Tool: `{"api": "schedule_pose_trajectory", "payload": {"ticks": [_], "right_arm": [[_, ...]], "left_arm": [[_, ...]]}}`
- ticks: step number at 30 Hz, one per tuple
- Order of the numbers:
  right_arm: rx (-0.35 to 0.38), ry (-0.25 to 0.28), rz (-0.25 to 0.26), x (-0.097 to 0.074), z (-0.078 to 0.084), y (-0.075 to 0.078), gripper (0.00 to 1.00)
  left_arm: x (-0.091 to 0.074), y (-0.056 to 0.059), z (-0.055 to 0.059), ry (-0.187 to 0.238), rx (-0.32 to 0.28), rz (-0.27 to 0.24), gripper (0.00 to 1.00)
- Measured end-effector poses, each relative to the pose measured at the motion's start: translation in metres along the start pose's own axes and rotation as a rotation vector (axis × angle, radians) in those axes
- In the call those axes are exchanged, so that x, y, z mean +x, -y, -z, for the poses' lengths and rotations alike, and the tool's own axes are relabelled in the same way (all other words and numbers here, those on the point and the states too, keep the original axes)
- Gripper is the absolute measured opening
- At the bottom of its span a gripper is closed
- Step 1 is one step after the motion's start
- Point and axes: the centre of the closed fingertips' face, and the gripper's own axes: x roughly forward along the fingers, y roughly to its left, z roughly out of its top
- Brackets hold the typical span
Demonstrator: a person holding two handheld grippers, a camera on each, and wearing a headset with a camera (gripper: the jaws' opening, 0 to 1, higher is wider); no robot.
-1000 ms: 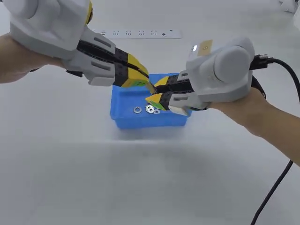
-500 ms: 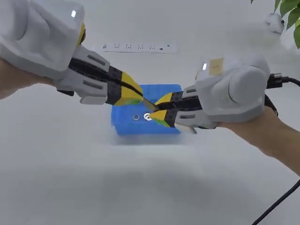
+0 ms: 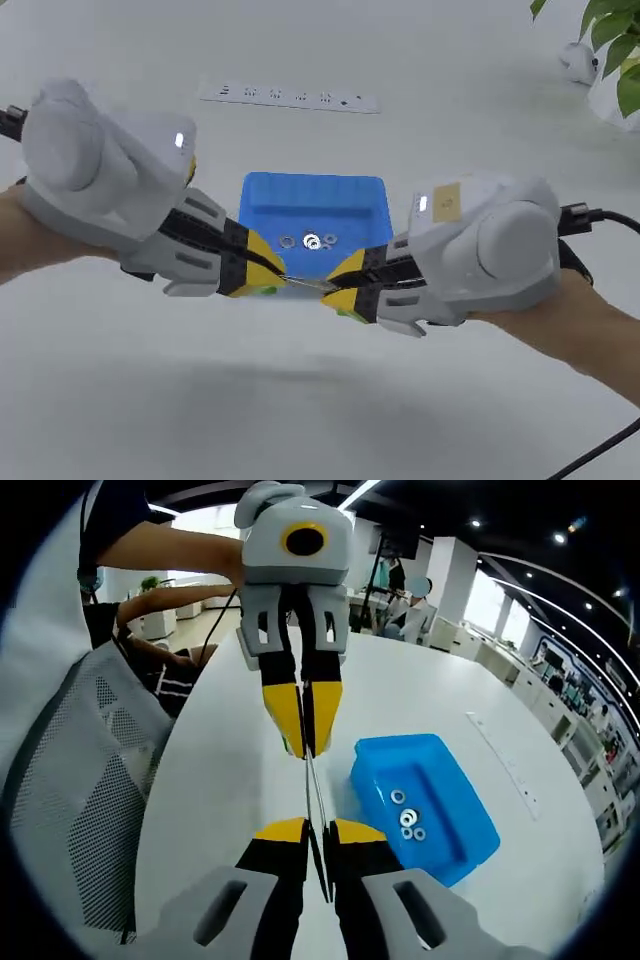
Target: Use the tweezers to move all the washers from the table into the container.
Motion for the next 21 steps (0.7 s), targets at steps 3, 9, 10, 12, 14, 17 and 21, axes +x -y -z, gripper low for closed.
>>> {"api": "schedule_pose_trajectory", "payload": {"ticks": [3, 9, 10, 12, 14, 17, 21], "right_arm": [[-0.015, -0.046, -0.026, 0.011, 0.011, -0.002, 0.09], [-0.009, -0.093, -0.051, 0.029, 0.026, 0.003, 0.09], [-0.011, -0.104, -0.055, 0.031, 0.029, 0.004, 0.09], [-0.012, -0.128, -0.069, 0.036, 0.035, 0.004, 0.09], [-0.018, -0.141, -0.074, 0.038, 0.039, 0.004, 0.09], [-0.015, -0.152, -0.079, 0.040, 0.044, 0.004, 0.09], [-0.015, -0.161, -0.084, 0.041, 0.047, 0.003, 0.10]], "left_arm": [[0.011, -0.001, 0.015, -0.028, -0.018, 0.005, 0.06], [0.025, -0.010, 0.035, -0.055, -0.060, 0.008, 0.06], [0.028, -0.012, 0.039, -0.060, -0.065, 0.007, 0.06], [0.033, -0.012, 0.043, -0.066, -0.072, 0.014, 0.06], [0.037, -0.013, 0.046, -0.072, -0.074, 0.017, 0.06], [0.040, -0.013, 0.049, -0.076, -0.073, 0.026, 0.06], [0.044, -0.014, 0.052, -0.085, -0.074, 0.033, 0.06]]}}
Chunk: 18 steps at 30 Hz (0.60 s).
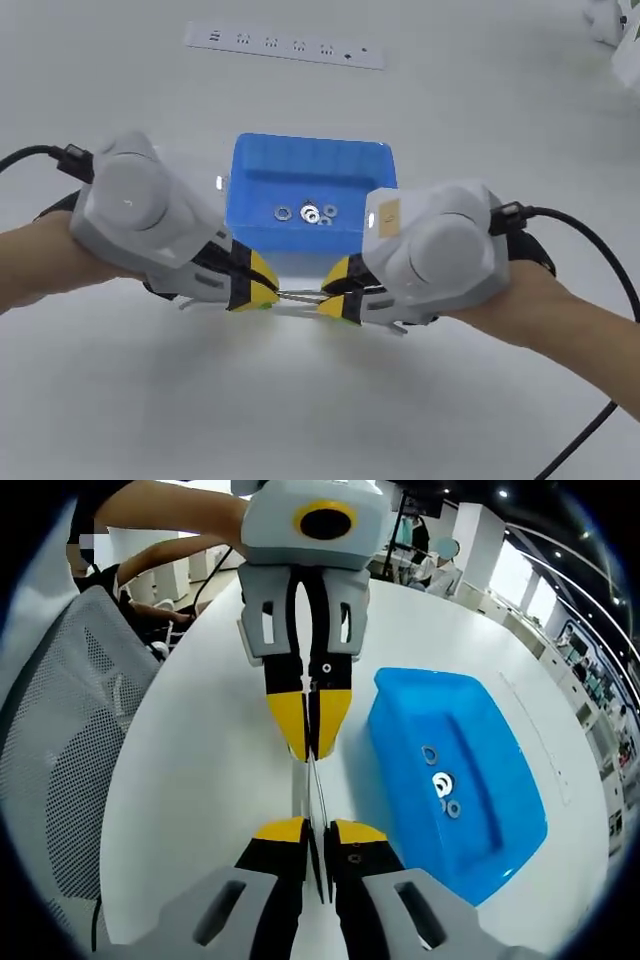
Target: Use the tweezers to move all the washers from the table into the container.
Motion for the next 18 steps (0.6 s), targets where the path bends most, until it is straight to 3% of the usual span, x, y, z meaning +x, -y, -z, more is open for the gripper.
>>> {"api": "schedule_pose_trajectory", "payload": {"ticks": [6, 11, 14, 18], "right_arm": [[-0.010, -0.024, 0.001, 0.004, 0.004, 0.000, 0.10], [-0.015, -0.028, -0.004, 0.005, 0.004, 0.001, 0.10], [0.000, -0.032, -0.004, 0.005, 0.005, 0.001, 0.11], [0.031, -0.033, -0.005, 0.005, 0.005, 0.002, 0.12]], "left_arm": [[0.005, -0.003, 0.007, -0.056, 0.026, -0.018, 0.07], [0.005, -0.005, 0.010, -0.066, -0.002, -0.022, 0.07], [0.005, -0.001, 0.011, -0.069, -0.073, -0.006, 0.13], [0.003, -0.005, 0.014, -0.078, -0.063, -0.027, 0.13]]}}
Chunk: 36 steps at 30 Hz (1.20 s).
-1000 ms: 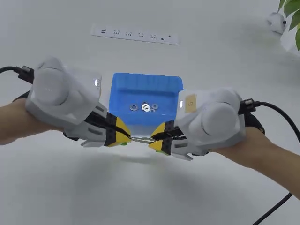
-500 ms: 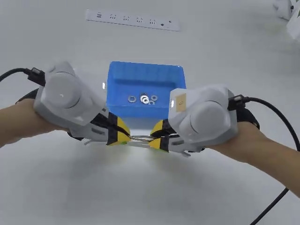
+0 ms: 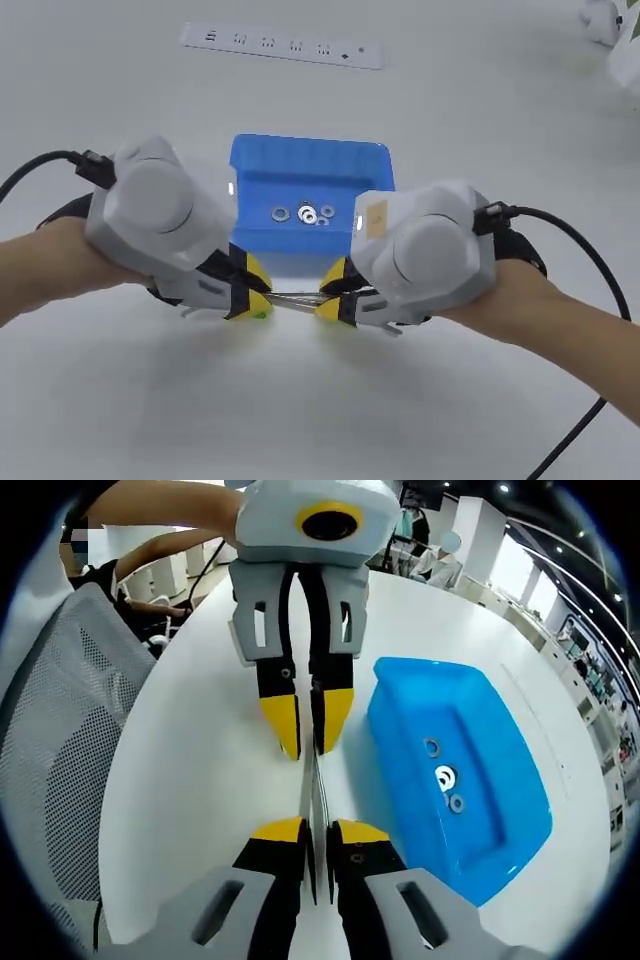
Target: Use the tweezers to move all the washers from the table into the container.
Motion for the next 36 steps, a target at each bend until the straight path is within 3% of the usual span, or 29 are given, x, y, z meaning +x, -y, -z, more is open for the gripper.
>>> {"api": "schedule_pose_trajectory", "payload": {"ticks": [3, 9, 13, 18, 20, 22, 24, 26, 28, 33, 36], "right_arm": [[0.031, -0.003, -0.013, 0.000, 0.001, 0.000, 0.12], [0.009, -0.024, 0.003, -0.003, 0.002, 0.004, 0.17], [0.046, 0.020, 0.012, -0.013, -0.004, 0.002, 0.18], [0.161, 0.174, 0.032, -0.039, -0.015, -0.007, 0.25], [0.213, 0.209, 0.048, -0.051, -0.012, -0.012, 0.27], [0.229, 0.241, 0.074, -0.063, -0.009, -0.016, 0.29], [0.235, 0.228, 0.124, -0.074, 0.000, -0.019, 0.31], [0.181, 0.223, 0.168, -0.085, 0.006, -0.022, 0.34], [0.188, 0.236, 0.181, -0.093, 0.006, -0.028, 0.37], [0.220, 0.331, 0.253, -0.120, -0.010, -0.032, 0.55], [0.202, 0.334, 0.282, -0.129, -0.018, -0.038, 0.66]], "left_arm": [[-0.001, -0.004, 0.001, -0.003, -0.017, -0.014, 0.13], [-0.003, -0.004, 0.003, -0.015, -0.020, -0.024, 0.14], [-0.012, -0.001, 0.001, 0.001, -0.037, -0.030, 0.15], [-0.032, 0.016, -0.020, 0.162, -0.115, -0.008, 0.19], [-0.040, 0.020, -0.021, 0.185, -0.127, -0.027, 0.21], [-0.046, 0.024, -0.022, 0.206, -0.148, -0.045, 0.26], [-0.055, 0.034, -0.025, 0.243, -0.170, -0.054, 0.31], [-0.064, 0.043, -0.027, 0.261, -0.186, -0.075, 0.39], [-0.074, 0.053, -0.028, 0.267, -0.164, -0.088, 0.50], [-0.097, 0.065, -0.025, 0.274, -0.171, -0.133, 0.75], [-0.109, 0.070, -0.021, 0.254, -0.158, -0.193, 0.85]]}}
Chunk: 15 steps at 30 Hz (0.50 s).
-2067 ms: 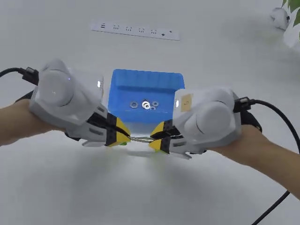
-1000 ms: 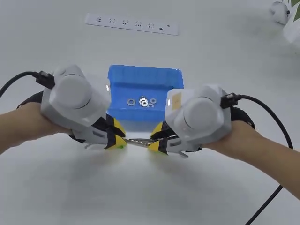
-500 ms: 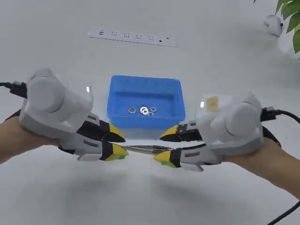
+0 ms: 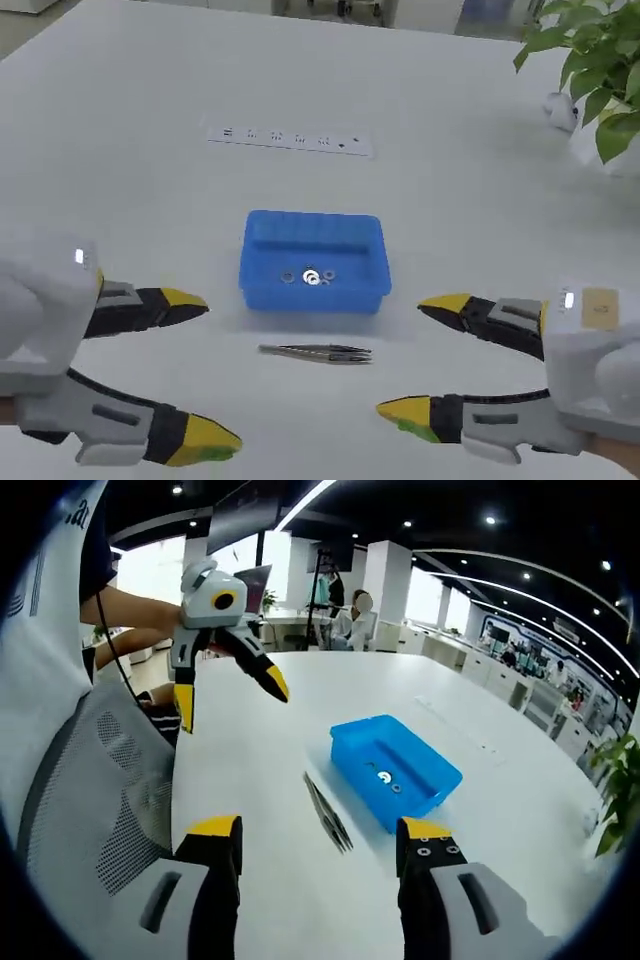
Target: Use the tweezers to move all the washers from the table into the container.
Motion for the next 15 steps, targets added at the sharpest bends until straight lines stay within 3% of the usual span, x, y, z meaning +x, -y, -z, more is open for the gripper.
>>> {"api": "schedule_pose_trajectory", "payload": {"ticks": [4, 9, 15], "right_arm": [[-0.035, -0.027, 0.047, -0.005, 0.000, 0.000, 0.82], [-0.040, -0.002, 0.113, -0.018, -0.010, 0.001, 1.00], [-0.056, 0.014, 0.144, -0.032, -0.016, -0.004, 1.00]], "left_arm": [[-0.013, 0.001, -0.004, 0.016, 0.013, -0.066, 0.98], [-0.027, 0.010, -0.018, 0.037, 0.037, -0.085, 0.99], [-0.037, 0.015, -0.032, 0.047, 0.098, -0.119, 0.99]]}}
